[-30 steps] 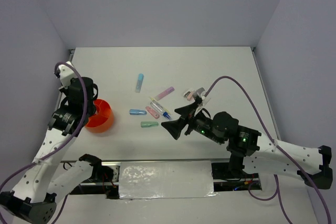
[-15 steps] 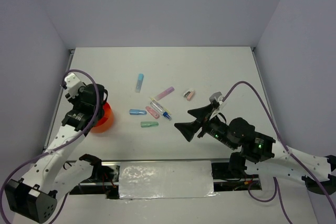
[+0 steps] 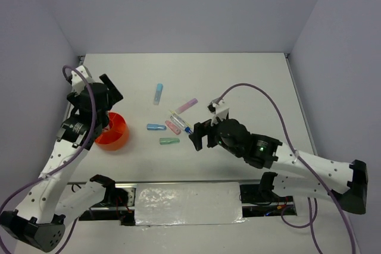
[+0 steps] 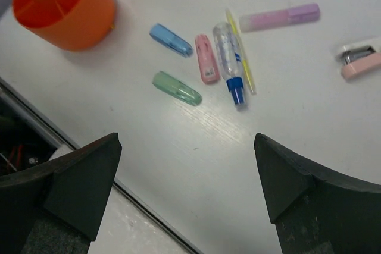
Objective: Sort the stationery into containers
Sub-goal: Pick up the pen from the center of the board.
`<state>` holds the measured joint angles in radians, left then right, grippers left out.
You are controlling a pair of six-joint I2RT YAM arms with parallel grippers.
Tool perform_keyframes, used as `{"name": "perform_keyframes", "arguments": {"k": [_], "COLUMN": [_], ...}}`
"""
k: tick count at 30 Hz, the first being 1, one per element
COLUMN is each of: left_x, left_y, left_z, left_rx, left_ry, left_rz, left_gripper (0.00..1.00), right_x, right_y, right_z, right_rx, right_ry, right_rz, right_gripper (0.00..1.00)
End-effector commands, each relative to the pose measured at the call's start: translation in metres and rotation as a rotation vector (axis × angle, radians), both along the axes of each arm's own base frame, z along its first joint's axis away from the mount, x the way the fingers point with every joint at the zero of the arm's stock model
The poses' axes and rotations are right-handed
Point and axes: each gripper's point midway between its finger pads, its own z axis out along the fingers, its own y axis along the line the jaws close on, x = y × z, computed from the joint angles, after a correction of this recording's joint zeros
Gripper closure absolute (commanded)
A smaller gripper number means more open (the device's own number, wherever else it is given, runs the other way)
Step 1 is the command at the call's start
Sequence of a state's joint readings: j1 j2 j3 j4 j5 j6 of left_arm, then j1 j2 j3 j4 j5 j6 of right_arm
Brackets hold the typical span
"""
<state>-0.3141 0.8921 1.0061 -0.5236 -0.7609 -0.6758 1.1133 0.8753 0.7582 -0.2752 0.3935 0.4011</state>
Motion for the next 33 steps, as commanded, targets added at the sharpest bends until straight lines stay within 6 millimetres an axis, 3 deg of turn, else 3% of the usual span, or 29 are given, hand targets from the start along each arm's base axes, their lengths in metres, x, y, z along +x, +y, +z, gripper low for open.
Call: {"name": "perform_keyframes", "arguments": {"k": [1, 3, 5, 6, 7, 8, 10, 11, 12, 13, 14, 15, 16, 19, 21, 28, 33], "left_x": [0.001, -0.009, -0.022, -0.027, -0.031, -0.038, -0.046, -0.047, -0.048, -0.049, -0.050, -0.049, -0.051, -0.053, -0.056, -0.057, -0.059], "left_y": [-0.041, -0.059, -0.071, -0.073, -0.073, -0.072, -0.071, -0.070, -0.069, -0.070, -0.069, -0.073, -0.075, -0.084, -0.086, -0.089, -0.091], "left_z": [0.024, 0.025, 0.023, 0.023, 0.022, 0.019, 0.017, 0.014, 0.014, 0.009, 0.009, 0.006, 0.008, 0.007, 0.002, -0.009, -0.008], "left_rx": [-0.015, -0.021, -0.029, -0.023, 0.003, 0.015, 0.064, 0.064, 0.074, 0.075, 0.076, 0.075, 0.076, 0.076, 0.073, 0.060, 0.057], "left_ry": [-0.003, 0.006, 0.008, 0.007, 0.008, 0.002, -0.011, -0.011, -0.017, -0.009, -0.013, -0.018, -0.033, -0.071, -0.083, -0.077, -0.086], "left_rz": [-0.296, -0.430, -0.529, -0.558, -0.586, -0.602, -0.638, -0.639, -0.637, -0.644, -0.644, -0.666, -0.679, -0.736, -0.749, -0.763, -0.780], "left_gripper": [0.01, 0.01, 0.01, 0.01, 0.01, 0.01, 0.01, 0.01, 0.01, 0.01, 0.01, 0.01, 0.01, 0.01, 0.01, 0.01, 0.01], "right_x": [0.012, 0.027, 0.044, 0.060, 0.067, 0.079, 0.111, 0.115, 0.127, 0.133, 0.145, 0.149, 0.157, 0.171, 0.179, 0.173, 0.165], "right_y": [0.008, 0.012, 0.016, 0.009, 0.016, 0.016, 0.016, 0.020, 0.019, 0.016, 0.025, 0.026, 0.034, 0.041, 0.042, 0.050, 0.057], "right_z": [-0.006, -0.019, -0.020, -0.022, -0.031, -0.028, -0.055, -0.043, -0.067, -0.077, -0.068, -0.094, -0.089, -0.119, -0.125, -0.166, -0.177], "right_rx": [-0.023, -0.048, -0.050, -0.051, -0.060, -0.077, -0.168, -0.154, -0.232, -0.282, -0.288, -0.352, -0.346, -0.394, -0.405, -0.431, -0.410], "right_ry": [0.075, 0.112, 0.112, 0.117, 0.140, 0.124, 0.160, 0.145, 0.174, 0.199, 0.189, 0.240, 0.230, 0.273, 0.275, 0.360, 0.378], "right_rz": [-0.019, -0.023, -0.021, -0.047, -0.020, -0.016, -0.021, -0.021, -0.020, -0.022, -0.017, 0.021, 0.037, 0.064, 0.065, 0.122, 0.152], "right_gripper": [0.00, 0.05, 0.23, 0.30, 0.39, 0.44, 0.82, 0.82, 0.85, 0.84, 0.83, 0.80, 0.78, 0.60, 0.56, 0.52, 0.51]}}
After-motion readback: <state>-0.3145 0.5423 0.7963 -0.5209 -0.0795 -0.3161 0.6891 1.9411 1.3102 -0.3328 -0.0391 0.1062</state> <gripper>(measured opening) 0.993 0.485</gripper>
